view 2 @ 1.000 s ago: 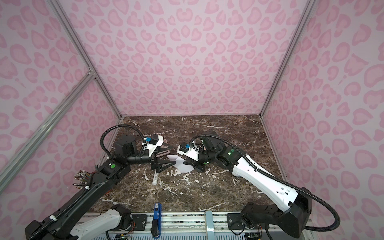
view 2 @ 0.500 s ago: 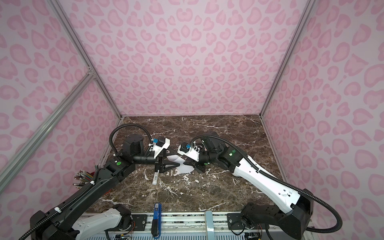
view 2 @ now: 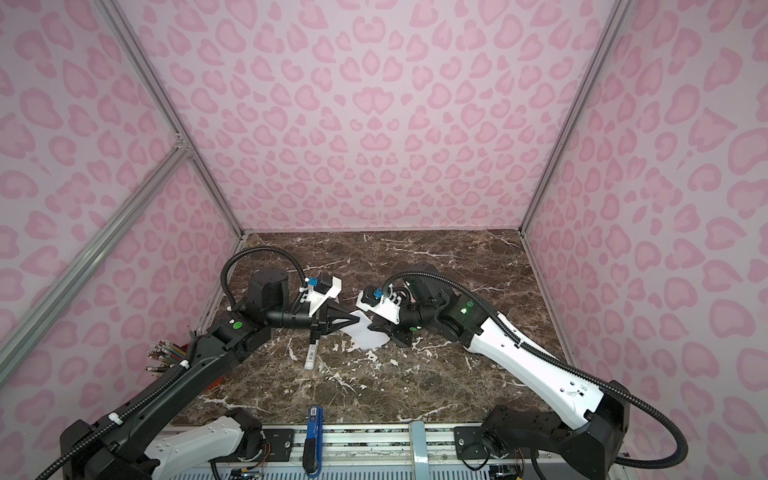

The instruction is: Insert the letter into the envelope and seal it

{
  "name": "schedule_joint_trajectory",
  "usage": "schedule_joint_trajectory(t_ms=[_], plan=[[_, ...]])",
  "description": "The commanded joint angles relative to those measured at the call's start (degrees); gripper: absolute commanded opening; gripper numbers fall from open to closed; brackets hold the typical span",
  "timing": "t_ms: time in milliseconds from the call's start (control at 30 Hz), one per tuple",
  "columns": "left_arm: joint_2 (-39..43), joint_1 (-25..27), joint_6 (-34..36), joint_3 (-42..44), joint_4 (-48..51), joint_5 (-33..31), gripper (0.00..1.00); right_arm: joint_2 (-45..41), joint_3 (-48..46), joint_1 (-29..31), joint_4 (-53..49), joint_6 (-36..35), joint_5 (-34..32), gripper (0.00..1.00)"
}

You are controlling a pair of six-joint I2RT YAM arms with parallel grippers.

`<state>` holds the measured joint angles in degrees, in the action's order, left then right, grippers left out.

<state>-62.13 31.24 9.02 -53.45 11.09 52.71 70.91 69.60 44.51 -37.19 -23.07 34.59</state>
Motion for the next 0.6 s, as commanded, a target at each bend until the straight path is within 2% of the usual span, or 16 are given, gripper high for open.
schedule_joint_trajectory(t_ms=[0,100,233,333,567], plan=[[-0.19,-0.04,0.78,-0.84,1.04,1.17,0.04,0.0,-0.32,0.05,-0.6,0.87,0.98,0.0],[0.15,0.04,0.7,-0.58,0.82,0.15,0.04,-0.61,-0.9,-0.04,0.44,1.83,2.72,0.23],[1.92,0.04,-0.28,1.22,-1.74,-1.87,0.04,-4.03,-4.44,-0.7,6.98,6.54,4.28,0.43],[2.88,0.11,-1.44,2.46,-3.7,-2.3,0.04,-5.84,-6.18,-2.39,11.86,9.4,7.61,0.47],[2.79,0.57,-1.81,2.65,-3.84,-1.99,0.04,-4.36,-4.78,-3.94,17.03,12.51,11.94,0.43]])
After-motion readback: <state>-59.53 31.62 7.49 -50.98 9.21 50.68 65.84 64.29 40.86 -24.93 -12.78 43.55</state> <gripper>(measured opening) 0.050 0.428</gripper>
